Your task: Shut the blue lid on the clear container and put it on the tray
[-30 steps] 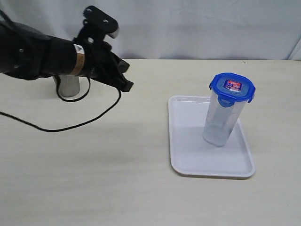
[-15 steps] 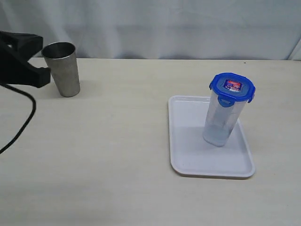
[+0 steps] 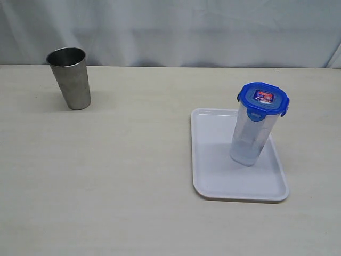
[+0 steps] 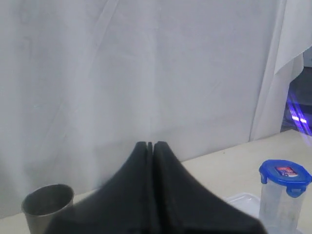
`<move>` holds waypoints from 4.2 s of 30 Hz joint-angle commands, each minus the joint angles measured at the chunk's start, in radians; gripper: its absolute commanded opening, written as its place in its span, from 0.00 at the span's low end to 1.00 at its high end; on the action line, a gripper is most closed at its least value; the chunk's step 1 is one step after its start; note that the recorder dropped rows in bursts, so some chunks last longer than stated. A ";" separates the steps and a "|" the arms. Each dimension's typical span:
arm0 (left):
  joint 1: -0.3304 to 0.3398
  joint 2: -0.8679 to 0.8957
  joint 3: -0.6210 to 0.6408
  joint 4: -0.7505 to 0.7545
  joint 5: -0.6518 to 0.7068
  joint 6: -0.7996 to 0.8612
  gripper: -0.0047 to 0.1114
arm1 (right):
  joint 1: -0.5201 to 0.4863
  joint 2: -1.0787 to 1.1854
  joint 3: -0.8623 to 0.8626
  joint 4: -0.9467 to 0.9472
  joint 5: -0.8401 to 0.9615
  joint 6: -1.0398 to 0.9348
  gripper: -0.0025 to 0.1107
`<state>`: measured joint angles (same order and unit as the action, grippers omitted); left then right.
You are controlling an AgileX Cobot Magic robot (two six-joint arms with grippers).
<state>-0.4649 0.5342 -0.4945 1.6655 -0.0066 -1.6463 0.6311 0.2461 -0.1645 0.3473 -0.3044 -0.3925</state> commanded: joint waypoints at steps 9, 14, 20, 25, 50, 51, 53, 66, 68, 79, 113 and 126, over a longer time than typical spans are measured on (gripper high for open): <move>-0.001 -0.045 0.003 -0.003 -0.007 -0.007 0.04 | -0.006 -0.004 0.004 0.004 -0.006 -0.004 0.06; -0.001 -0.045 0.003 -0.003 -0.014 -0.007 0.04 | -0.006 -0.004 0.004 0.004 -0.006 -0.004 0.06; -0.001 -0.045 0.003 -0.003 -0.014 -0.007 0.04 | -0.006 -0.004 0.004 0.004 -0.006 -0.004 0.06; -0.001 -0.045 0.003 -0.003 -0.014 -0.007 0.04 | -0.006 -0.004 0.004 0.004 -0.006 -0.004 0.06; 0.001 -0.122 0.102 -1.319 0.021 -0.005 0.04 | -0.006 -0.004 0.004 0.004 -0.004 -0.004 0.06; 0.001 -0.134 0.111 -1.319 0.021 -0.005 0.04 | -0.006 -0.004 0.004 0.004 -0.004 -0.004 0.06; 0.001 -0.157 0.125 -1.319 0.023 -0.005 0.04 | -0.006 -0.004 0.004 0.004 -0.004 -0.004 0.06; 0.191 -0.337 0.248 -1.633 0.023 0.752 0.04 | -0.006 -0.004 0.004 0.004 -0.004 -0.004 0.06; 0.223 -0.360 0.263 -1.700 0.023 0.877 0.04 | -0.006 -0.004 0.004 0.004 -0.004 -0.004 0.06; 0.244 -0.473 0.349 -1.876 0.031 1.378 0.04 | -0.006 -0.004 0.004 0.004 -0.004 -0.004 0.06; 0.360 -0.534 0.494 -1.570 0.078 1.608 0.04 | -0.006 -0.004 0.004 0.004 -0.005 -0.004 0.06; 0.360 -0.534 0.494 -1.577 0.278 1.677 0.04 | -0.006 -0.004 0.004 0.004 -0.005 -0.004 0.06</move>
<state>-0.1052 0.0038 -0.0031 0.0885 0.2232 0.0241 0.6311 0.2461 -0.1645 0.3496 -0.3044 -0.3925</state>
